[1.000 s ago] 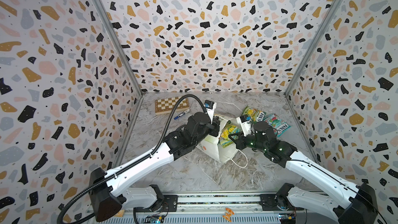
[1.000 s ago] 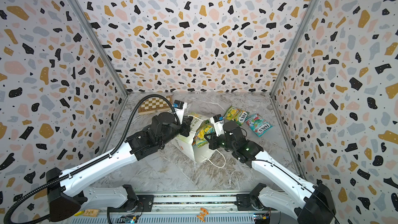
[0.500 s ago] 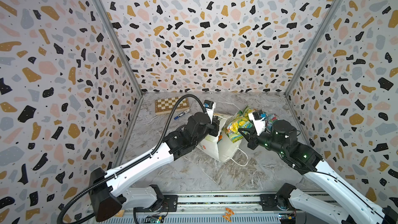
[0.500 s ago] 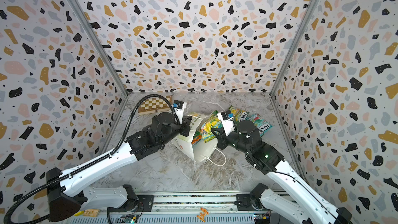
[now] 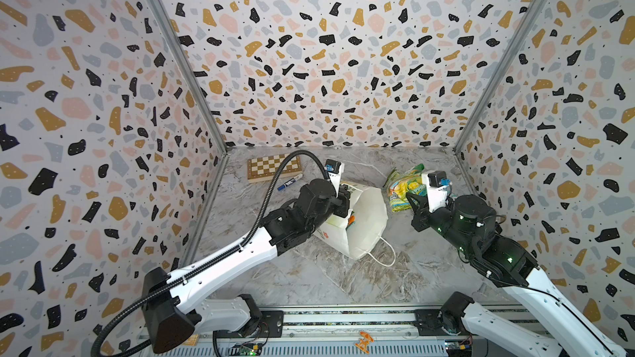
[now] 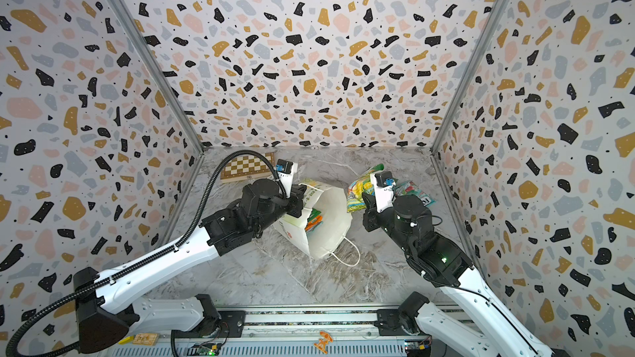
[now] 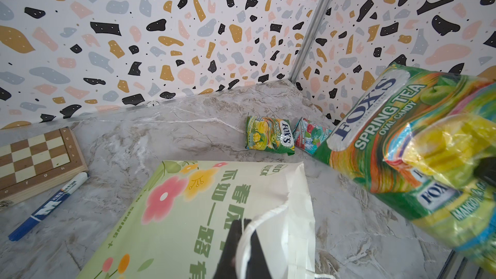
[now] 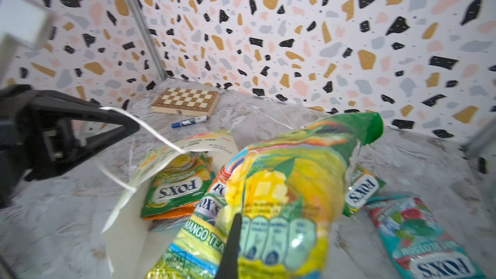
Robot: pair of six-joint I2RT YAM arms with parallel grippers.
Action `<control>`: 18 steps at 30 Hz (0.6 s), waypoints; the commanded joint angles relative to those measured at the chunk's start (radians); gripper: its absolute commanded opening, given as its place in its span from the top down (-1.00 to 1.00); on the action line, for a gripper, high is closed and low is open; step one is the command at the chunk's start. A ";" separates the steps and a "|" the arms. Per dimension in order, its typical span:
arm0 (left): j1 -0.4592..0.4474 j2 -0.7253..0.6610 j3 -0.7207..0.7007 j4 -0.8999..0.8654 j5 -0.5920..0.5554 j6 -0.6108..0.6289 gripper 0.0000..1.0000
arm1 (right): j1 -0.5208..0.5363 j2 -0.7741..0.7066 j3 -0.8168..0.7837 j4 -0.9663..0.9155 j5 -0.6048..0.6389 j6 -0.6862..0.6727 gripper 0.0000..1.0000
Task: Take the snacks out of the paper bag
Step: Pick up the snack from the paper bag, then place the snack at the middle-right of the table.
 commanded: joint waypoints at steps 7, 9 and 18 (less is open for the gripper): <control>-0.006 -0.022 0.013 0.016 -0.004 0.003 1.00 | -0.245 0.037 0.001 -0.027 0.006 -0.018 1.00; -0.006 -0.022 0.012 0.016 -0.003 0.004 1.00 | -0.314 0.055 -0.023 -0.015 -0.077 -0.020 1.00; -0.004 -0.020 0.012 0.014 -0.001 0.004 1.00 | -0.521 0.158 -0.161 0.131 -0.409 0.007 1.00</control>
